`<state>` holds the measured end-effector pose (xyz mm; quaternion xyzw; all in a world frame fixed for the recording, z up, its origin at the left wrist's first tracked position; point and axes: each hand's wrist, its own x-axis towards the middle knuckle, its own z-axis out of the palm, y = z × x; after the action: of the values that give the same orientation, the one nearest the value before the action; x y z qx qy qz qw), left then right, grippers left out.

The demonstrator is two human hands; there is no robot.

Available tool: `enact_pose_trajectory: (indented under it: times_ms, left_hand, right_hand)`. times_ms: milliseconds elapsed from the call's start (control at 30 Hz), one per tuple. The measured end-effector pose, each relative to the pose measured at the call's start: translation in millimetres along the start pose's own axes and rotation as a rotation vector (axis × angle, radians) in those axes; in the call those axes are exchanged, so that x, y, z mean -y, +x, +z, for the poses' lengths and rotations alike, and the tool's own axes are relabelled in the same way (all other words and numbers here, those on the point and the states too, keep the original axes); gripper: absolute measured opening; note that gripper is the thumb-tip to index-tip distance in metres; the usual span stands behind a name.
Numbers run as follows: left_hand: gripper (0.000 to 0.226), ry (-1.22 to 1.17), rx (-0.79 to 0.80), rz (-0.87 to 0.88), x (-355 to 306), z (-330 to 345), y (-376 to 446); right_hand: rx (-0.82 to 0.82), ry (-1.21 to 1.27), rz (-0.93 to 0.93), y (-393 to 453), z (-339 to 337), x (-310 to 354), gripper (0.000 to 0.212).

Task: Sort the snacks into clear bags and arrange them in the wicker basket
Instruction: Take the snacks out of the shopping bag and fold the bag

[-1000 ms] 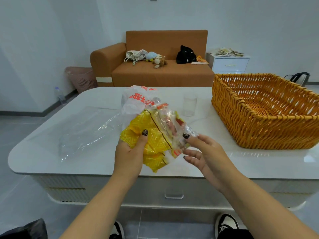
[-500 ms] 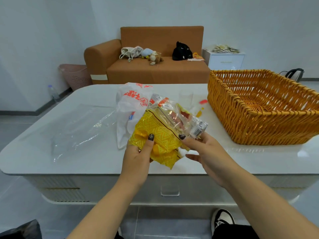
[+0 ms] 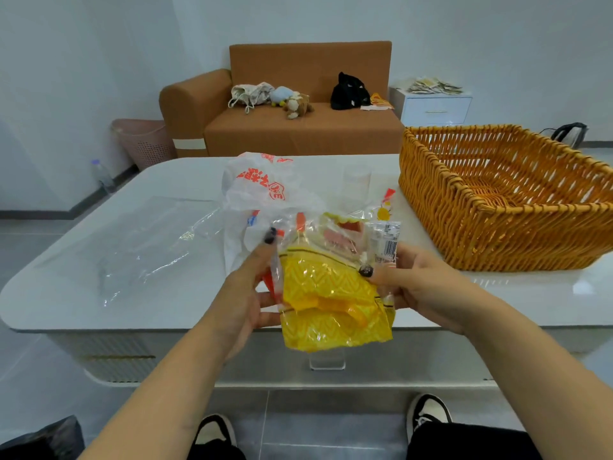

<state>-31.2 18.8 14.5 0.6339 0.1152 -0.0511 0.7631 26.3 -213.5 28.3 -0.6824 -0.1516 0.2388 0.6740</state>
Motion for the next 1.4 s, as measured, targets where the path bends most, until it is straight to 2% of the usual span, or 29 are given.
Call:
enact_pose_trajectory:
  times_ms: [133, 333, 433, 500, 567, 667, 733, 800, 933, 1067, 1267, 1367, 1400]
  left_hand:
    - [0.06, 0.133, 0.13, -0.034, 2.5, 0.6, -6.5]
    - [0.022, 0.153, 0.035, 0.022, 4.2, 4.2, -7.5]
    - [0.023, 0.137, 0.009, 0.071, 3.5, 7.9, -7.6]
    - [0.024, 0.111, 0.002, 0.091, 3.1, 10.0, -7.0]
    - [0.023, 0.084, 0.02, 0.082, 2.7, 10.9, -6.8]
    - [0.042, 0.05, 0.018, 0.116, 0.7, 7.6, -4.9]
    - [0.051, 0.028, -0.051, 0.181, -2.8, 3.3, -3.3]
    - [0.058, 0.002, -0.111, 0.206, -6.5, -2.3, -1.6]
    - [0.077, -0.034, -0.104, 0.068, -10.5, -12.0, -2.0]
    - [0.089, 0.108, -0.087, -0.034, -8.5, -12.0, -4.1]
    - [0.091, 0.382, -0.133, -0.025, -7.1, -8.1, -8.8]
    - [0.105, 0.261, 0.005, -0.061, -7.9, -7.7, -9.4]
    - [0.101, 0.195, 0.051, -0.063, -8.9, -7.5, -9.7]
  right_hand:
    - [0.04, -0.089, 0.014, -3.6, 0.5, -1.7, 0.032]
    - [0.08, 0.083, 0.034, -3.8, -1.8, -1.9, 0.043]
    - [0.143, 0.165, 0.014, -2.2, 0.3, -2.4, 0.048]
    - [0.139, 0.238, -0.014, -0.9, 0.6, -1.5, 0.039]
    - [0.1, 0.292, -0.042, -0.3, 1.7, -0.1, 0.046]
    - [0.007, 0.322, -0.144, -0.6, 4.7, 0.2, 0.042]
    - [-0.042, 0.375, -0.181, -0.7, 7.4, 0.4, 0.034]
    - [-0.061, 0.46, -0.221, -1.6, 10.8, 2.8, 0.038]
    - [-0.152, 0.462, -0.322, -3.3, 12.8, 6.4, 0.028]
    - [-0.174, 0.345, -0.379, -2.3, 11.1, 5.0, 0.03]
    - [-0.064, 0.363, -0.411, -3.2, 6.4, -0.7, 0.045]
    - [0.015, 0.258, -0.413, -0.1, 4.4, -4.2, 0.039]
    - [0.03, 0.155, -0.425, 1.4, 3.7, -6.7, 0.037]
